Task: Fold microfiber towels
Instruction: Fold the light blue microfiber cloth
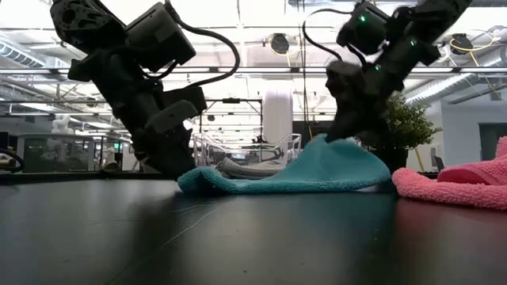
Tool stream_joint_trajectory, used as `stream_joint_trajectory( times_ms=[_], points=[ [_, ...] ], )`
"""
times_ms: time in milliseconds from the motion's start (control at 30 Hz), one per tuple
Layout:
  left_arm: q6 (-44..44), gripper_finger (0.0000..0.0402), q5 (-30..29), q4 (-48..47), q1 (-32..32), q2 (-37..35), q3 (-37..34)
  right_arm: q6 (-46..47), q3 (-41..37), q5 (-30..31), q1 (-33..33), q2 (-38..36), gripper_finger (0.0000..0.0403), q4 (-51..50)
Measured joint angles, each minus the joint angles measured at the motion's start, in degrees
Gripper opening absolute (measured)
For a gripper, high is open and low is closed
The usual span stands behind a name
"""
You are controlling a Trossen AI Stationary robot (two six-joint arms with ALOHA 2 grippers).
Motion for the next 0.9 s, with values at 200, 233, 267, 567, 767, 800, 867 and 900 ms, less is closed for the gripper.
stream_joint_trajectory(
  times_ms=[200, 233, 267, 567, 767, 800, 867, 900],
  points=[
    [2.95, 0.0108, 0.84, -0.07, 0.0, 0.0, 0.0, -2.46, 10.07, -0.06, -0.49, 0.0, 0.0, -10.4],
    [3.69, 0.0108, 0.99, -0.14, 0.0, 0.0, 0.0, -2.7, 11.4, -0.07, -0.7, 0.0, 0.0, -11.12],
    [4.36, 0.0108, 1.08, -0.18, 0.0, 0.0, 0.0, -2.86, 12.59, -0.04, -0.83, 0.0, 0.0, -11.74],
    [5.84, 0.0108, 1.07, 0.2, 0.0, 0.0, -0.04, 0.96, 15.52, -2.18, -1.02, 2.73, 0.0, -7.8],
    [6.95, 0.0108, 1.07, -0.02, 0.11, 0.07, 0.26, 4.42, 15.49, -5.97, 0.37, 10.42, 0.0, 3.27],
    [6.94, 0.0108, 1.06, -0.06, 0.11, 0.07, 0.28, 5.1, 15.49, -6.27, 0.77, 11.53, 0.0, 5.42],
    [6.94, 0.0108, 1.02, -0.07, 0.11, 0.07, 0.31, 6.67, 15.48, -6.24, 1.64, 13.67, 0.0, 9.46],
    [6.94, 0.0108, 1.02, -0.06, 0.11, 0.07, 0.31, 7.47, 15.47, -6.19, 2.04, 14.6, 0.0, 11.65]
  ],
)
